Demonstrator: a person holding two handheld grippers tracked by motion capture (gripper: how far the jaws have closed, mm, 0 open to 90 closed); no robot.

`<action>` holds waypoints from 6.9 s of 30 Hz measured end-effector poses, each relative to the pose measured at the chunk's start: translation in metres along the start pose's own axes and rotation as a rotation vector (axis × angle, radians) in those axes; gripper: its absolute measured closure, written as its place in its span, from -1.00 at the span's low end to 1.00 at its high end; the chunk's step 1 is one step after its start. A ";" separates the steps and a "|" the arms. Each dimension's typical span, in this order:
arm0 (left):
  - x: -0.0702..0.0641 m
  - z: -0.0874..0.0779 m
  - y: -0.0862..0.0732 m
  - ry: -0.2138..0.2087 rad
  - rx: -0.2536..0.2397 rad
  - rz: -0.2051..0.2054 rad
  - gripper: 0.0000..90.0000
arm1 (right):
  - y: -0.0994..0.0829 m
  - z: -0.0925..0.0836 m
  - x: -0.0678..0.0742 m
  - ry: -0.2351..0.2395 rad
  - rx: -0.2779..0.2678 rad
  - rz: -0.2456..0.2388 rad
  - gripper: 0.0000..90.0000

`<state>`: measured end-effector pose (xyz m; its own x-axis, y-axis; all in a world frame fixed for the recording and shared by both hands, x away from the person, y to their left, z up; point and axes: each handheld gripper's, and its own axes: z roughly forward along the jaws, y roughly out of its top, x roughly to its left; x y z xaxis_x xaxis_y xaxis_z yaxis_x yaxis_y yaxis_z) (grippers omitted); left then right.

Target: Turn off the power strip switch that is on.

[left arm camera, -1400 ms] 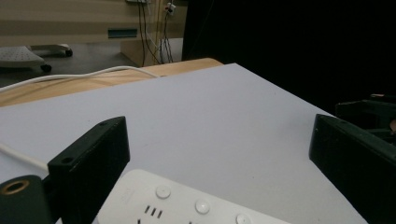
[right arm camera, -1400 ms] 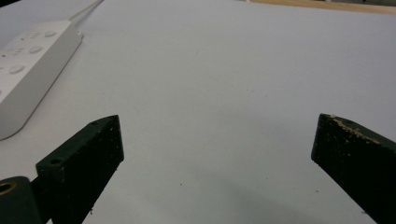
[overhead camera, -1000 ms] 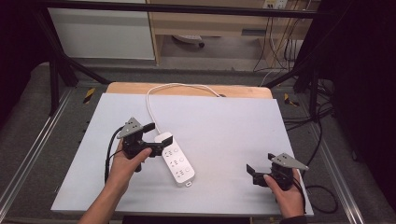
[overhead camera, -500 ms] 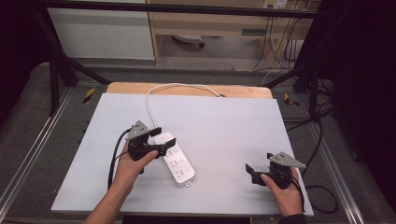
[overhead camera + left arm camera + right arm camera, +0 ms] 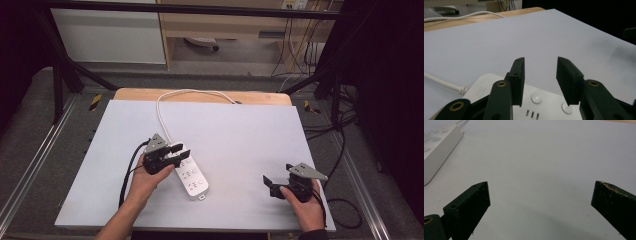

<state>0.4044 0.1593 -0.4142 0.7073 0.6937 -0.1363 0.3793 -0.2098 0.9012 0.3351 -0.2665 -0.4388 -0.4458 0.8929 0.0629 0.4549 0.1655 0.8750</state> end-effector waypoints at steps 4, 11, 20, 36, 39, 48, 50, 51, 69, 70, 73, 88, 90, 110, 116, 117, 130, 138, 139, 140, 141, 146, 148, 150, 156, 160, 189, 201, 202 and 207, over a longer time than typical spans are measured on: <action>-0.001 0.002 -0.003 -0.014 0.006 0.003 0.53 | 0.000 0.000 0.000 0.001 0.000 -0.004 -0.95; 0.002 0.006 -0.009 -0.030 0.015 -0.013 0.74 | 0.000 0.000 0.000 0.001 0.002 -0.005 -0.95; 0.004 0.010 -0.013 -0.047 0.041 -0.014 0.94 | 0.000 0.000 0.001 0.003 0.007 -0.011 -0.95; 0.005 0.016 -0.018 -0.054 0.084 -0.005 1.00 | 0.000 0.000 0.001 0.002 0.006 -0.011 -0.95; 0.005 0.017 -0.019 -0.054 0.089 -0.006 1.00 | 0.000 0.000 0.001 0.002 0.007 -0.013 -0.95; 0.005 0.019 -0.021 -0.051 0.101 0.002 1.00 | 0.000 0.000 0.001 0.003 0.008 -0.013 -0.95; 0.005 0.019 -0.021 -0.051 0.105 0.004 1.00 | 0.000 0.000 0.001 0.003 0.008 -0.013 -0.95; 0.004 0.019 -0.021 -0.050 0.106 0.005 1.00 | 0.000 0.000 0.001 0.003 0.008 -0.013 -0.95; 0.007 0.023 -0.021 -0.039 0.097 0.004 1.00 | 0.000 0.000 0.001 0.008 0.010 -0.016 -0.95; 0.007 0.023 -0.021 -0.040 0.099 0.004 1.00 | 0.000 0.000 0.001 0.008 0.010 -0.015 -0.95; 0.006 0.024 -0.022 -0.037 0.100 0.008 1.00 | 0.000 0.000 0.001 0.008 0.011 -0.014 -0.95; 0.006 0.024 -0.022 -0.036 0.105 0.024 1.00 | 0.000 0.000 0.001 0.010 0.012 -0.015 -0.95; 0.006 0.024 -0.022 -0.035 0.107 0.028 1.00 | 0.000 0.000 0.001 0.010 0.012 -0.015 -0.95; 0.009 0.027 -0.024 -0.050 0.105 0.011 1.00 | 0.000 0.000 0.002 0.012 0.012 -0.014 -0.95; 0.008 0.026 -0.024 -0.051 0.107 0.005 1.00 | 0.000 0.000 0.002 0.012 0.014 -0.013 -0.95; 0.008 0.026 -0.024 -0.050 0.109 0.008 1.00 | 0.000 0.000 0.002 0.012 0.013 -0.015 -0.95; 0.006 0.026 -0.024 -0.039 0.109 0.036 1.00 | 0.000 0.000 0.002 0.013 0.010 -0.012 -0.94; 0.006 0.026 -0.023 -0.037 0.116 0.035 1.00 | 0.000 -0.001 0.002 0.016 0.012 -0.009 -0.94; 0.006 0.026 -0.023 -0.035 0.118 0.035 1.00 | 0.000 -0.001 0.002 0.017 0.012 -0.009 -0.94; 0.006 0.026 -0.023 -0.033 0.119 0.036 1.00 | 0.000 -0.001 0.002 0.017 0.013 -0.010 -0.94; 0.006 0.026 -0.023 -0.032 0.120 0.037 1.00 | 0.000 -0.001 0.002 0.018 0.012 -0.009 -0.94; 0.006 0.025 -0.023 -0.030 0.126 0.041 1.00 | 0.000 -0.001 0.002 0.017 0.012 -0.010 -0.94; 0.006 0.025 -0.023 -0.029 0.125 0.039 1.00 | 0.000 -0.001 0.002 0.018 0.012 -0.012 -0.94; 0.006 0.025 -0.022 -0.028 0.129 0.039 1.00 | 0.000 -0.001 0.003 0.017 0.013 -0.013 -0.94; 0.007 0.024 -0.022 -0.016 0.133 0.033 1.00 | 0.000 -0.002 0.003 0.017 0.010 -0.007 -0.94; 0.006 0.025 -0.021 -0.010 0.135 0.045 1.00 | 0.000 -0.001 0.003 0.018 0.013 -0.015 -0.94; -0.001 0.027 -0.018 0.030 0.161 0.113 1.00 | 0.000 -0.001 0.003 0.023 0.016 -0.014 -0.94; -0.003 0.027 -0.017 0.044 0.169 0.117 1.00 | 0.000 -0.001 0.003 0.022 0.014 -0.015 -0.94; -0.003 0.027 -0.017 0.044 0.169 0.117 1.00 | 0.000 -0.001 0.003 0.021 0.013 -0.012 -0.94; -0.004 0.027 -0.017 0.047 0.172 0.121 1.00 | 0.000 -0.001 0.003 0.021 0.014 -0.017 -0.94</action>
<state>0.4113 0.1410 -0.4403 0.7266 0.6870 -0.0087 0.3928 -0.4050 0.8256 0.3330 -0.2639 -0.4378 -0.4700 0.8807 0.0583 0.4578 0.1868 0.8692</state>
